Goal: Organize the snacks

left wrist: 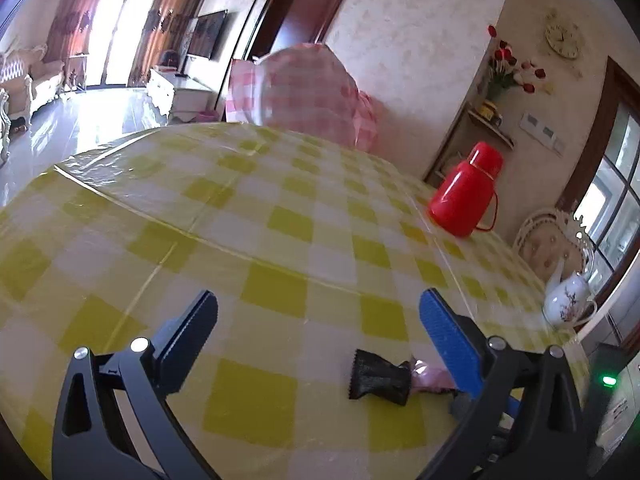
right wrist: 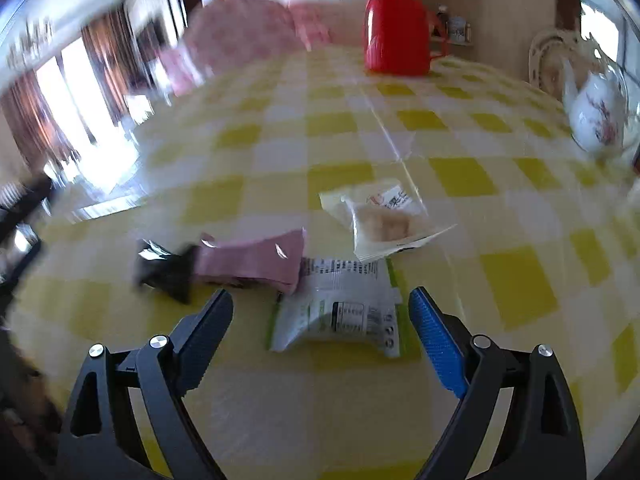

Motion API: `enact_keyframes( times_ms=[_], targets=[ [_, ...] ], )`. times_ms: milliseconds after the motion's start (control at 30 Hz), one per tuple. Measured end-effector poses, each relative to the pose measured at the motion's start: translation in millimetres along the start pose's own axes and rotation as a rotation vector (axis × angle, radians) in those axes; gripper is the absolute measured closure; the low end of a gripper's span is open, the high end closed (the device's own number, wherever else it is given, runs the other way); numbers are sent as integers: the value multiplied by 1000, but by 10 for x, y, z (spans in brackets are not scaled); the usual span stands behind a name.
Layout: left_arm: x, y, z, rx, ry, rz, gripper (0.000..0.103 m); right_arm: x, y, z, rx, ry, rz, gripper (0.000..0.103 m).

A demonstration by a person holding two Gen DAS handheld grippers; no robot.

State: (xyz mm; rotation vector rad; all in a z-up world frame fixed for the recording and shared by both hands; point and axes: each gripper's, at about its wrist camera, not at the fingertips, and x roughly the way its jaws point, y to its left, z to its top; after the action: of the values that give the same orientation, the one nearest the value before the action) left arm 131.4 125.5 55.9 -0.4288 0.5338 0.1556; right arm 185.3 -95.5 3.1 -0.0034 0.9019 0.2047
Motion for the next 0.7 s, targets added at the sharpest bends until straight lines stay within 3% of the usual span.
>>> enact_keyframes(
  times_ms=[67, 167, 233, 433, 533, 700],
  targets=[
    [67, 6, -18, 14, 47, -11, 2, 13, 6, -22, -21, 9, 6, 19],
    [172, -18, -71, 18, 114, -44, 2, -46, -112, -82, -33, -7, -10, 47],
    [229, -65, -115, 43, 151, -66, 2, -132, -250, -115, -11, -44, 20, 48],
    [271, -271, -247, 168, 201, -88, 2, -433, -377, -323, -40, -100, 2, 49],
    [325, -433, -360, 272, 247, -84, 2, -601, -414, -473, -47, -107, 20, 49],
    [276, -667, -513, 429, 252, -73, 2, -851, -439, -650, -52, -133, 73, 49]
  ],
)
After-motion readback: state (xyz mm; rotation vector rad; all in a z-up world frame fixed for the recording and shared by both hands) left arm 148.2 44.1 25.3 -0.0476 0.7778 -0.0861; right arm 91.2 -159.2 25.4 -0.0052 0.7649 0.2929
